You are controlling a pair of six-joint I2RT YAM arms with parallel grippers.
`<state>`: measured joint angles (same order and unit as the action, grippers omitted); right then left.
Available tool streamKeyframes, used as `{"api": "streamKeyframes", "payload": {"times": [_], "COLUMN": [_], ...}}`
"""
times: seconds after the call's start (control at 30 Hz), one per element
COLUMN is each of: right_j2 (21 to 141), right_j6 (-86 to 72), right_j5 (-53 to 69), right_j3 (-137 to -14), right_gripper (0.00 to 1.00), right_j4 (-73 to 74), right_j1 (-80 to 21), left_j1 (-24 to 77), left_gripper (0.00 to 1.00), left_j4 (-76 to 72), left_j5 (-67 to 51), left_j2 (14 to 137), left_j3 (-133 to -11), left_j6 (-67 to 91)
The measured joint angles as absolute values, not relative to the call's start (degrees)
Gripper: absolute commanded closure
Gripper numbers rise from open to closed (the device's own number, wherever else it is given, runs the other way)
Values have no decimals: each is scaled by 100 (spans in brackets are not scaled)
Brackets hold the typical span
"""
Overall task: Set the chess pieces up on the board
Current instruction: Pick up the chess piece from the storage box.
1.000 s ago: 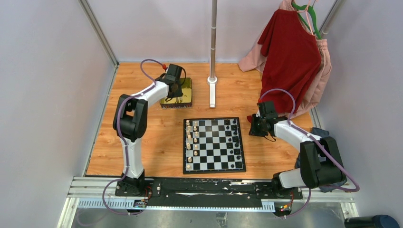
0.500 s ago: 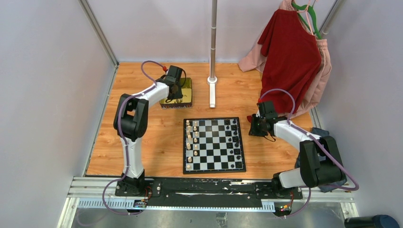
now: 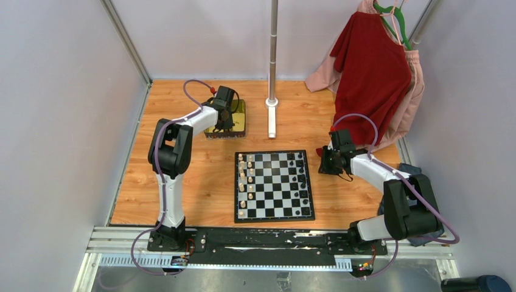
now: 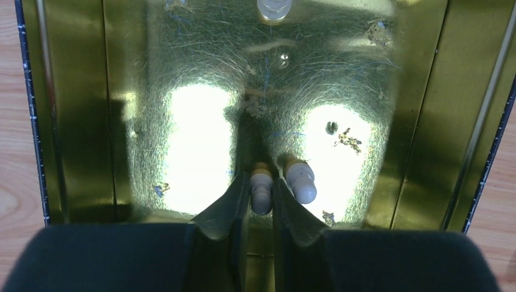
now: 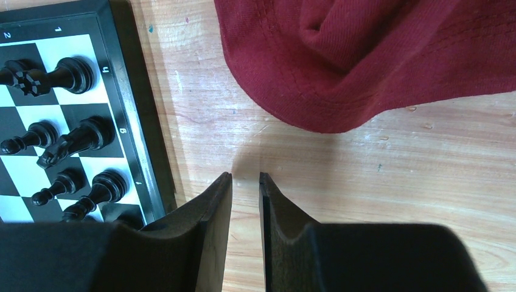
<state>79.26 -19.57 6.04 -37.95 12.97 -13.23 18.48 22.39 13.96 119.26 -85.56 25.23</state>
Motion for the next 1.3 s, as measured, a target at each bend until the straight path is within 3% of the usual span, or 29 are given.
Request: {"api": "streamKeyframes", "payload": {"times": [0.3,0.9,1.17,1.3], "right_j2": [7950,7966,7966,7961], "right_j6": [-1957,-1959,-1957,-1955], "right_j5": [609,604,578,530], "right_j3": [-3795,-3798,-3809,-3809], "right_gripper": [72,72,72,72], "right_j4": [1240,1192,1201,1203], "right_j1": [-1323,-1323,-1315,-1297], "left_j1": [1848,1848,1951,2460], "left_gripper": [93,94,96,97], "left_j4": [2228,2145,2246,2324], "left_j5": [1459,1693,1540,1566], "left_j2": [11909,11111,9699,8790], "left_j3": [-8571,-8392,-7365,-6689], "left_j6": [2499,2440,2517,2471]}}
